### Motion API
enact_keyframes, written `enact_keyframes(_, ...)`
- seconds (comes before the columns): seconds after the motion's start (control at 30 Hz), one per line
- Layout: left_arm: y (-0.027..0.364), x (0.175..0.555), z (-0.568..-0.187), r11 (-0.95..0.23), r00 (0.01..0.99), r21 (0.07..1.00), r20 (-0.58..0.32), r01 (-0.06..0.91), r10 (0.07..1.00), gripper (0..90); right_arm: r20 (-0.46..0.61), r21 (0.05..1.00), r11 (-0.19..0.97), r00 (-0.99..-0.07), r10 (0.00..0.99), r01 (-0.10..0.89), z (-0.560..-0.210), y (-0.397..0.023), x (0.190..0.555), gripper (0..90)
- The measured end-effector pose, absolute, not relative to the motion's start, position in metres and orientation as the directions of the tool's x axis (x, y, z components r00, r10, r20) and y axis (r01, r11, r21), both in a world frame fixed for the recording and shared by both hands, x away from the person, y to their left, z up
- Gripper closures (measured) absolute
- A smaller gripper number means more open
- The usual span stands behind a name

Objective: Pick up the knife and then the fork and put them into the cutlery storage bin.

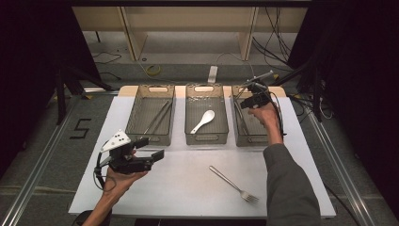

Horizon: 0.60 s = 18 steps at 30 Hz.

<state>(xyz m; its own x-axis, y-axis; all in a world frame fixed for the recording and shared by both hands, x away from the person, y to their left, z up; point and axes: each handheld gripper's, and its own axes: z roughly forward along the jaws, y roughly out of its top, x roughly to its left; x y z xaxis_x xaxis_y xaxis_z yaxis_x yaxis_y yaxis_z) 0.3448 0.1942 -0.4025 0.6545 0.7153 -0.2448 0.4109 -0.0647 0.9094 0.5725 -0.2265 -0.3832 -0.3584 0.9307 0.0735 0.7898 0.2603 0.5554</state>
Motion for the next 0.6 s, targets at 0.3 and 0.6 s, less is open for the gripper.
enact_keyframes(0.3,0.194,0.345,-0.403,-0.069,0.653,0.908,-0.242,0.412,0.718,16.2,0.066,0.564,0.327,-0.436,0.898,0.759,-0.371,-0.234,0.552,45.3)
enact_keyframes(0.6,0.194,0.345,-0.403,-0.07,0.649,0.908,-0.24,0.414,0.722,16.1,0.035,0.588,0.456,-0.584,0.811,0.668,-0.358,-0.221,0.495,35.9)
